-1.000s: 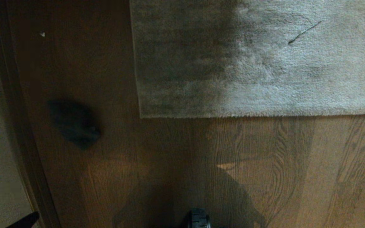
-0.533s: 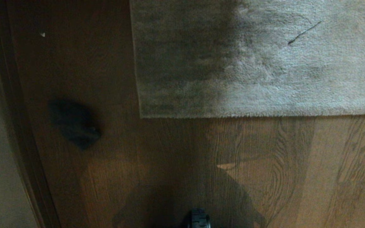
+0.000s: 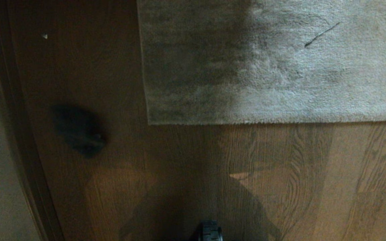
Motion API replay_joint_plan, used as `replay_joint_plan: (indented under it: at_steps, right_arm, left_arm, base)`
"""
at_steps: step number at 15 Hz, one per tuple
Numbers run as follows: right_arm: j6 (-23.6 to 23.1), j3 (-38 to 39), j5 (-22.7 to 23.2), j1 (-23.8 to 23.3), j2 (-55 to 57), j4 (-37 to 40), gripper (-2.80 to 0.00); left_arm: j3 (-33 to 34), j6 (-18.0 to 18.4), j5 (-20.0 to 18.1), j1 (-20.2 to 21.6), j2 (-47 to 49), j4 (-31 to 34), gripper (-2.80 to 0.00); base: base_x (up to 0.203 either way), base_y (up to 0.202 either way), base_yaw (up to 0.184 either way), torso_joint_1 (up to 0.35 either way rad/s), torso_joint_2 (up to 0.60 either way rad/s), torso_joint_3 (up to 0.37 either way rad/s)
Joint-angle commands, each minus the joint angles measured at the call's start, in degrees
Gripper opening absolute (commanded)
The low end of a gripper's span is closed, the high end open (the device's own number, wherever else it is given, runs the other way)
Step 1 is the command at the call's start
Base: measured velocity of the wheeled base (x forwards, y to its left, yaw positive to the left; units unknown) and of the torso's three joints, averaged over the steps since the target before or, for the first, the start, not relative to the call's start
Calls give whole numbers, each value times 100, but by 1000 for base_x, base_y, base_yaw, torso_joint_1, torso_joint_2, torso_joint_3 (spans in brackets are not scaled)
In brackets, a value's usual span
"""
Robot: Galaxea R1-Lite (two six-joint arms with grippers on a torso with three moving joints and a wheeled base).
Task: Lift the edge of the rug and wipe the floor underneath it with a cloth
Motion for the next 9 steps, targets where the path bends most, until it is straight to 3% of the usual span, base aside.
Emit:
replay_joint_plan:
  at_steps: [1,9]
  right_arm:
    - [0,0,-1,0,7,-2,-280]
    - [0,0,-4,0,7,-2,-280]
  left_arm:
    - [-7,-14,-11,-23,-220,11,-280]
    - [-7,-23,-64,-36,-324,-5,-280]
  base:
    - [0,0,0,0,0,0]
    - [0,0,0,0,0,0]
